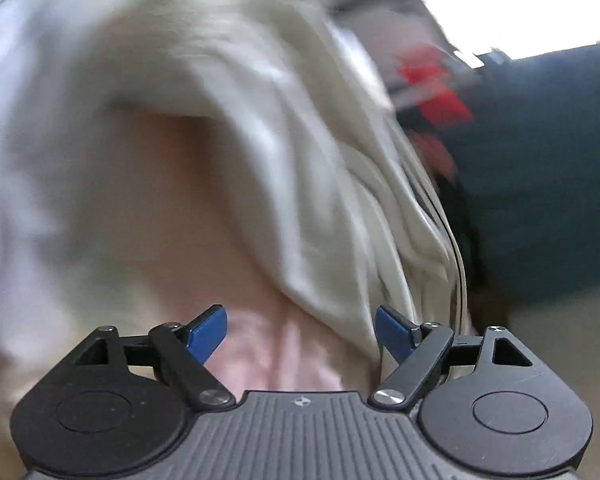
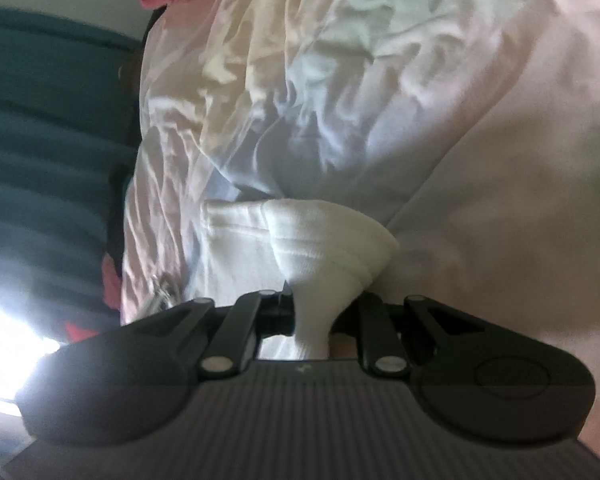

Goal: Fold clothes

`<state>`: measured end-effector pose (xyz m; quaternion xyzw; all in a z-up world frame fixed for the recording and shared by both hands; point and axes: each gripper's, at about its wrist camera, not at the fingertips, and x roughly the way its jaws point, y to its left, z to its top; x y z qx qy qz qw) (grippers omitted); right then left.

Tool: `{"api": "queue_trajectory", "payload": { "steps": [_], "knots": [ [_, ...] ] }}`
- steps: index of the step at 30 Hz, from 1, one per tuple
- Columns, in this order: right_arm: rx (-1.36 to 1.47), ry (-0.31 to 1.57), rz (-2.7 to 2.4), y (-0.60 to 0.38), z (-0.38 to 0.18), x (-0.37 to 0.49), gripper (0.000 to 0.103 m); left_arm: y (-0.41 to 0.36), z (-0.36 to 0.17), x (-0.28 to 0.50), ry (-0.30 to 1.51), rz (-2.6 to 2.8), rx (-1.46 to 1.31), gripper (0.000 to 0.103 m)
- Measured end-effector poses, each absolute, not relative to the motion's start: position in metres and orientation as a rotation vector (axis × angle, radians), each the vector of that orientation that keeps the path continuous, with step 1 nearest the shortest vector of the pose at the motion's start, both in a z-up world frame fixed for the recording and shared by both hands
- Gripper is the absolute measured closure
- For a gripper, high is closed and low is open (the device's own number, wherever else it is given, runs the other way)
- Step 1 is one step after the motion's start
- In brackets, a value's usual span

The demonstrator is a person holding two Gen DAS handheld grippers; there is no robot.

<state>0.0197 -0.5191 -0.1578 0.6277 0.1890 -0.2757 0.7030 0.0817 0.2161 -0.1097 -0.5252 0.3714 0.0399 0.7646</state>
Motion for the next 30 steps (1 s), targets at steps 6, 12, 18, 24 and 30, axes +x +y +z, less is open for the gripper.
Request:
{"api": "queue_trajectory", "payload": {
  "steps": [6,12,18,24,30],
  "knots": [
    [1.317,0.366,-0.586,-0.515,-0.135,0.026,0.090,0.237,-0.128,0.107,0.734,0.230,-1.213,0.031],
    [1.287,0.383,-0.587,-0.516,-0.135,0.027,0.090,0.265,-0.123,0.129,0.603,0.362,-1.193,0.076],
    [1.360,0.354,-0.587,-0.520,-0.143,0.025,0.090,0.280,-0.076,0.128,0.606,0.317,-1.075,0.089],
    [1.329,0.261,-0.616,-0.518,-0.129,0.015,0.090,0.312,0.001,0.104,0.573,0.270,-1.005,0.091],
    [1.196,0.267,-0.777,-0.515,-0.107,-0.007,0.090,0.359,-0.007,0.063,0.722,0.279,-1.018,0.090]
  ]
}}
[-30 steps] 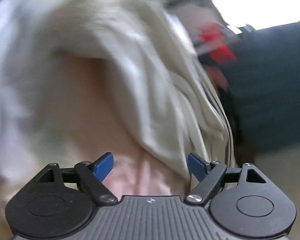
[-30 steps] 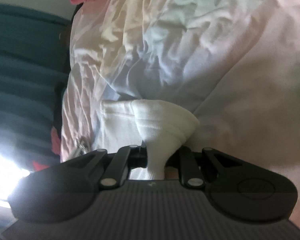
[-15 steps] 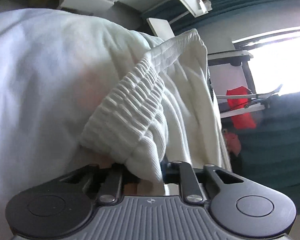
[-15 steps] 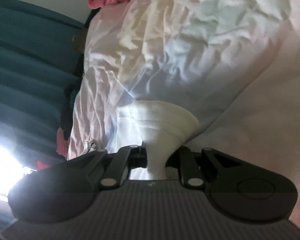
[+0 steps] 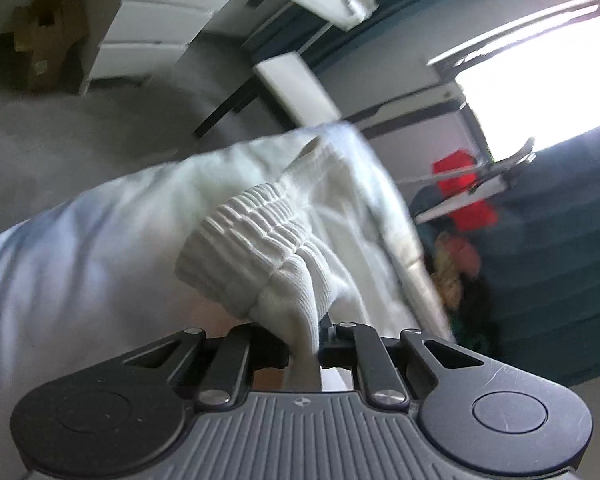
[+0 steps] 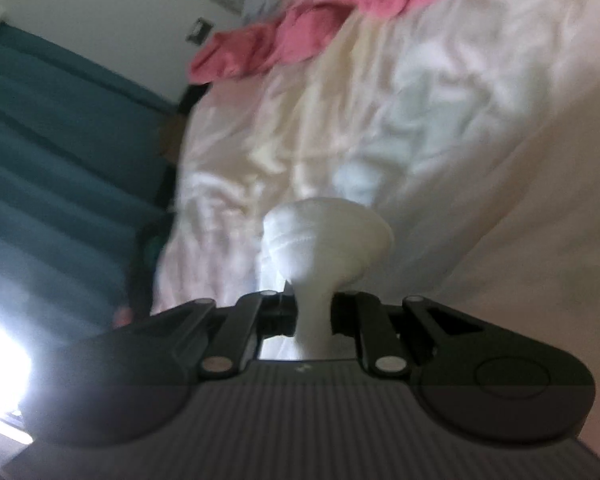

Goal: Fold clothes

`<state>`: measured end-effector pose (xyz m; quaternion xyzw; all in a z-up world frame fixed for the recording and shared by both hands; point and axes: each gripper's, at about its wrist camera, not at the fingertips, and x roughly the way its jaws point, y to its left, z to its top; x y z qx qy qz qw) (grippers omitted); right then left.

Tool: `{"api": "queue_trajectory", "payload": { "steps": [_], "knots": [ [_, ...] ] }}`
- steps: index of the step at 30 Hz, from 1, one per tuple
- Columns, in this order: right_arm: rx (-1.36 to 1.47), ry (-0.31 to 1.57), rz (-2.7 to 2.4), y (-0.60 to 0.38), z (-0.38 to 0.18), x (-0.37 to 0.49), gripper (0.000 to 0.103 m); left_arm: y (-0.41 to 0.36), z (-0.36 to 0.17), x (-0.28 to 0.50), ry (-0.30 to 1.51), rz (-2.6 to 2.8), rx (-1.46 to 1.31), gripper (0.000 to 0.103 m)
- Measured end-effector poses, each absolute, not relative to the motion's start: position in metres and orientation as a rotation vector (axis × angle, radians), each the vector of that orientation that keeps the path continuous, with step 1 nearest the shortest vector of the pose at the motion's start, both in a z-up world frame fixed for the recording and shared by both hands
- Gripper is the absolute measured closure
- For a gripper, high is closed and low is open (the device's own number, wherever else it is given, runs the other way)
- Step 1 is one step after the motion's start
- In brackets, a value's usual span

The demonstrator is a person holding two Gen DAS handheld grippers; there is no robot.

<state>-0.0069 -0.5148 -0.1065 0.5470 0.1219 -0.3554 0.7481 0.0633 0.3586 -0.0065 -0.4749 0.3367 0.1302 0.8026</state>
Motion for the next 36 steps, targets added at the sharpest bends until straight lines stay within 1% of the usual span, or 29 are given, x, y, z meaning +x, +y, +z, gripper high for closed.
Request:
{"api": "queue_trajectory", "payload": {
  "steps": [3,5,7,9,10,11,12,13,14,15,16,19,23,27,31,36],
  "knots": [
    [1.163,0.420,-0.872,-0.513,-0.117,-0.004,0.090,0.364,-0.035,0.057,0.777,0.312,-0.979,0.090],
    [1.154,0.499,-0.907,-0.512,-0.125,-0.001,0.088,0.362,-0.051,0.053,0.807,0.324,-0.929,0.089],
    [1.133,0.537,-0.921,-0.511,-0.127,0.001,0.084,0.366,-0.063,0.050,0.807,0.324,-0.898,0.082],
    [1.115,0.540,-0.930,-0.510,-0.123,0.000,0.082,0.363,-0.058,0.046,0.814,0.323,-0.850,0.074],
    [1.106,0.540,-0.947,-0.509,-0.120,-0.001,0.075,0.361,-0.056,0.045,0.820,0.323,-0.821,0.069],
    [1.092,0.541,-0.970,-0.508,-0.117,-0.001,0.064,0.360,-0.053,0.046,0.826,0.320,-0.786,0.065],
    [1.069,0.537,-0.989,-0.506,-0.113,-0.002,0.057,0.358,-0.049,0.044,0.828,0.313,-0.743,0.057],
    [1.044,0.531,-1.007,-0.504,-0.108,-0.001,0.038,0.352,-0.042,0.040,0.824,0.316,-0.687,0.051],
    [1.018,0.517,-1.010,-0.502,-0.103,-0.001,0.022,0.345,-0.035,0.035,0.816,0.330,-0.622,0.048],
    [0.991,0.499,-1.007,-0.499,-0.097,0.000,0.019,0.337,-0.028,0.031,0.808,0.344,-0.556,0.039],
    [0.968,0.480,-0.992,-0.496,-0.092,0.001,0.019,0.328,-0.020,0.025,0.789,0.355,-0.490,0.033],
    [0.829,0.411,-0.945,-0.473,-0.069,0.009,0.019,0.296,0.002,0.016,0.675,0.357,-0.367,0.030],
    [0.690,0.299,-0.818,-0.436,-0.038,0.013,0.020,0.236,0.025,0.019,0.568,0.296,-0.281,0.030],
    [0.672,0.240,-0.604,-0.407,-0.023,0.013,0.020,0.166,0.040,0.025,0.441,0.177,-0.229,0.029],
    [0.563,0.242,-0.417,-0.370,-0.013,0.016,0.020,0.097,0.045,0.036,0.413,0.030,-0.197,0.030],
    [0.462,0.230,-0.210,-0.330,-0.004,0.022,0.020,0.033,0.038,0.048,0.397,-0.084,-0.120,0.030]
  ]
}}
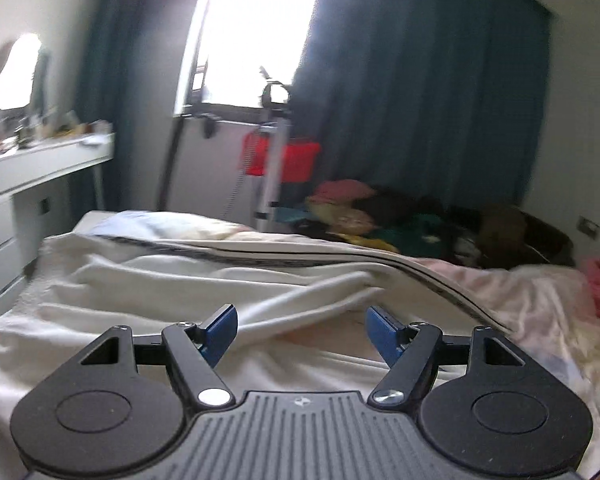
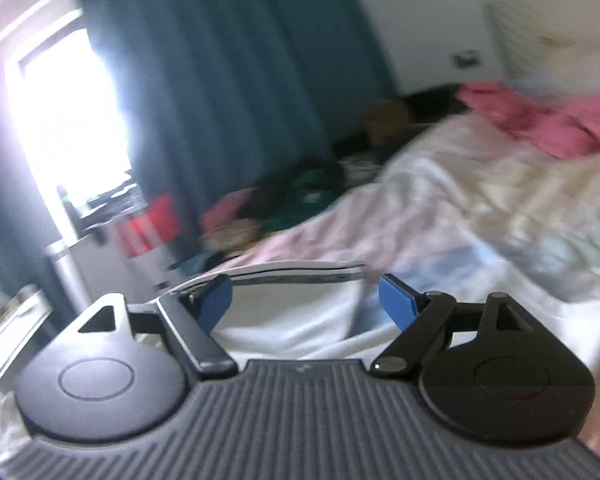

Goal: Fold clothes

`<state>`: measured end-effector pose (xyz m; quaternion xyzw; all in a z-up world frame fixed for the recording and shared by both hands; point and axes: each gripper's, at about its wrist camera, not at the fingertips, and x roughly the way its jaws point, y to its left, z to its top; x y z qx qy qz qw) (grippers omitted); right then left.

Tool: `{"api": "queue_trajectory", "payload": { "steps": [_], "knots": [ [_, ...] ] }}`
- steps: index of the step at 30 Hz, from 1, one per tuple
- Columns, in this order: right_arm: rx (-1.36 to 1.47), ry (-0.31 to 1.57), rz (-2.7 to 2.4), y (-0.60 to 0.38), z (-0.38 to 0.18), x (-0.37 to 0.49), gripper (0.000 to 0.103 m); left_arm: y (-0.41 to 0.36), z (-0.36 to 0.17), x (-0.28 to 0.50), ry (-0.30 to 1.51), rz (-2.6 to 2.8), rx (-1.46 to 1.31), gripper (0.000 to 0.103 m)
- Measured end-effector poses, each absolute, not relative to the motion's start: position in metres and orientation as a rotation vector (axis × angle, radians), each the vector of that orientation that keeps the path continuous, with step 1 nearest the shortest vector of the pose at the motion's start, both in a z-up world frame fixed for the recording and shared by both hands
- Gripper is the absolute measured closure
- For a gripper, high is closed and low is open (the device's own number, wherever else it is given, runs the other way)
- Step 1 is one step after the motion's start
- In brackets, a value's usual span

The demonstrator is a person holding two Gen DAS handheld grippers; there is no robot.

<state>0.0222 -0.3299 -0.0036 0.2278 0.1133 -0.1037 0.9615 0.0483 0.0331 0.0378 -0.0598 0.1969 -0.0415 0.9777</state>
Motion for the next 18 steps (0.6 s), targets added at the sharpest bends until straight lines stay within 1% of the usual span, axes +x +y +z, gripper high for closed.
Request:
{"api": "queue_trajectory", "payload": {
  "steps": [4,7,10,12,14,18],
  "knots": [
    [0.468,0.270,-0.102,-0.309,-0.009,0.031,0.020,0.014,0.010,0.050,0.384,-0.129,-0.101,0.030],
    [0.467,0.312,-0.073,-0.297,-0.019,0.039,0.020,0.018,-0.014,0.051,0.375,-0.137,-0.111,0.030],
    [0.503,0.351,-0.035,-0.290,-0.028,0.049,0.023,0.025,-0.028,0.054,0.406,-0.128,-0.142,0.030],
    [0.556,0.383,-0.005,-0.288,-0.036,0.057,0.026,0.032,-0.036,0.059,0.439,-0.119,-0.173,0.030],
    [0.630,0.418,0.030,-0.289,-0.049,0.068,0.033,0.039,-0.038,0.061,0.452,-0.103,-0.198,0.029],
    [0.858,0.517,0.107,-0.297,-0.083,0.108,0.033,0.047,-0.045,0.069,0.475,-0.055,-0.240,0.029]
  ]
}}
